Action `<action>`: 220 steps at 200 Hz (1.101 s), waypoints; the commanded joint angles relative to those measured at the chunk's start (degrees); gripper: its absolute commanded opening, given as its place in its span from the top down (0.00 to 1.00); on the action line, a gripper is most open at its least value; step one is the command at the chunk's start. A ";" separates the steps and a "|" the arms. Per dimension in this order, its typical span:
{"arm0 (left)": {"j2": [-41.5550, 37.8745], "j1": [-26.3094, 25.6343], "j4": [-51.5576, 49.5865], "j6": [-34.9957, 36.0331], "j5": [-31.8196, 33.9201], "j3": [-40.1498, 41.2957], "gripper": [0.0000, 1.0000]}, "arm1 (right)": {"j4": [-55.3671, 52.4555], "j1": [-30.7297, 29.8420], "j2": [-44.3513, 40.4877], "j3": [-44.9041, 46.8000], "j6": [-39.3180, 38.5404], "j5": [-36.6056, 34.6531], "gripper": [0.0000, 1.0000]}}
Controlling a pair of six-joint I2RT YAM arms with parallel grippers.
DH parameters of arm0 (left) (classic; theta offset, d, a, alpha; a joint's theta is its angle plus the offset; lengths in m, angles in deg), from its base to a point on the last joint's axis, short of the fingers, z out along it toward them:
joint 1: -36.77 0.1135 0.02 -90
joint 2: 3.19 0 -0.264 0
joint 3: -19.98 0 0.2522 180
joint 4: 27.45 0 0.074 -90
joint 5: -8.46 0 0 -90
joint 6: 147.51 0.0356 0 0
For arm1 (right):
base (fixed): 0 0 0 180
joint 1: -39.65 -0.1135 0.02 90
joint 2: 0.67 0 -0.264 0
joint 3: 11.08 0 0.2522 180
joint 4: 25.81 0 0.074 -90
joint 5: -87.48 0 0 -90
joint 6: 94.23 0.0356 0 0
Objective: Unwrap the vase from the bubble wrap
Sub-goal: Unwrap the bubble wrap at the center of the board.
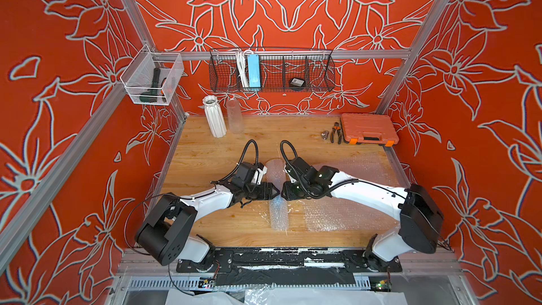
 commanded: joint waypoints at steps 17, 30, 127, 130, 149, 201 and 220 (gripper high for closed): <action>1.40 0.06 0.86 0.13 0.23 0.96 0.28 | -0.86 -0.91 2.23 -0.38 1.06 -0.81 0.60; 1.63 0.06 0.93 0.13 0.06 0.97 0.29 | -0.99 -1.04 2.70 -0.50 1.18 -0.94 0.60; 2.27 0.02 0.84 0.10 0.84 1.20 0.34 | -2.07 -1.31 4.99 -1.69 1.12 -4.36 0.65; 2.29 -0.02 0.84 0.16 0.85 1.23 0.34 | -2.12 -1.26 5.01 -1.70 1.17 -4.41 0.66; 2.38 -0.02 0.83 0.20 0.93 1.22 0.34 | -2.89 -1.30 5.17 -1.96 1.06 -5.33 0.68; 2.69 -0.01 0.84 0.35 1.11 1.21 0.36 | -5.51 -1.31 5.93 -2.41 0.46 -7.05 0.78; 2.90 0.00 0.84 0.43 1.35 1.23 0.36 | -5.81 -1.31 6.53 -2.47 0.28 -7.00 0.78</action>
